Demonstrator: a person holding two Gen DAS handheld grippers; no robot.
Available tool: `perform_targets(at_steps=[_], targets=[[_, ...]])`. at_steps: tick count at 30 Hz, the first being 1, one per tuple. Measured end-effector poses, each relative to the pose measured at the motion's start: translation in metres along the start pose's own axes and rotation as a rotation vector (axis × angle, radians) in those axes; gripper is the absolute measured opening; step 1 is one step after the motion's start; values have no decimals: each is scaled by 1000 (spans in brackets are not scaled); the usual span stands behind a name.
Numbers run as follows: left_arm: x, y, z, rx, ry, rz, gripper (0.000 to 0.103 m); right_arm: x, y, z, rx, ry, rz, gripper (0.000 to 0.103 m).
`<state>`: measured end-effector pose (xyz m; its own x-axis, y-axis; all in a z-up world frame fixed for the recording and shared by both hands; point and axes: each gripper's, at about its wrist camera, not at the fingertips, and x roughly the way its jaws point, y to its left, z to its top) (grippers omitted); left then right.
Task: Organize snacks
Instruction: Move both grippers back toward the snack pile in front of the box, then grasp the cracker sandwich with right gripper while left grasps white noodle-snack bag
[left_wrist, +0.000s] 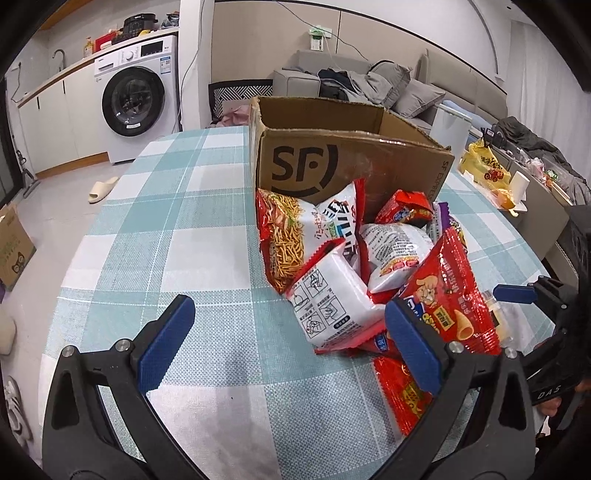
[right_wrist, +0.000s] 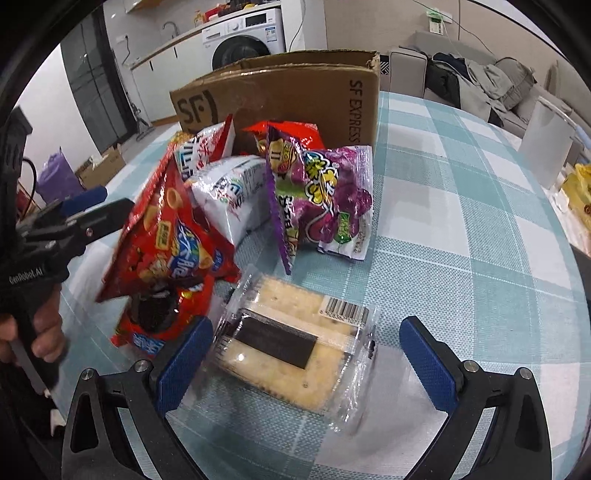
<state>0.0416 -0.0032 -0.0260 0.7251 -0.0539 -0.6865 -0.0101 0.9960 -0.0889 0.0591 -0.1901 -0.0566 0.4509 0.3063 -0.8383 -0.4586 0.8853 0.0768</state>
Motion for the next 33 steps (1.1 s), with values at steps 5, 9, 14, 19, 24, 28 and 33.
perform_targets(at_steps=[5,9,14,19,24,28,33], targets=[[7,1,1,-14,26,-15,102,-2,-12,-3,17,6,-3,103],[12,4,3,-33,35,-27,102,-4,-24,-3,43,3,-14,103],[22,7,6,-52,53,-38,102,-6,-31,-3,70,-3,-16,103],[30,11,6,-68,78,-35,102,-7,-29,-5,59,-2,-10,103],[34,10,5,-33,81,-18,99,-6,-23,-7,30,2,-9,103],[39,9,3,-19,106,-8,94,-6,-19,-8,15,1,-17,103],[46,7,0,-2,145,-40,78,-7,-20,-9,14,-5,-16,102]])
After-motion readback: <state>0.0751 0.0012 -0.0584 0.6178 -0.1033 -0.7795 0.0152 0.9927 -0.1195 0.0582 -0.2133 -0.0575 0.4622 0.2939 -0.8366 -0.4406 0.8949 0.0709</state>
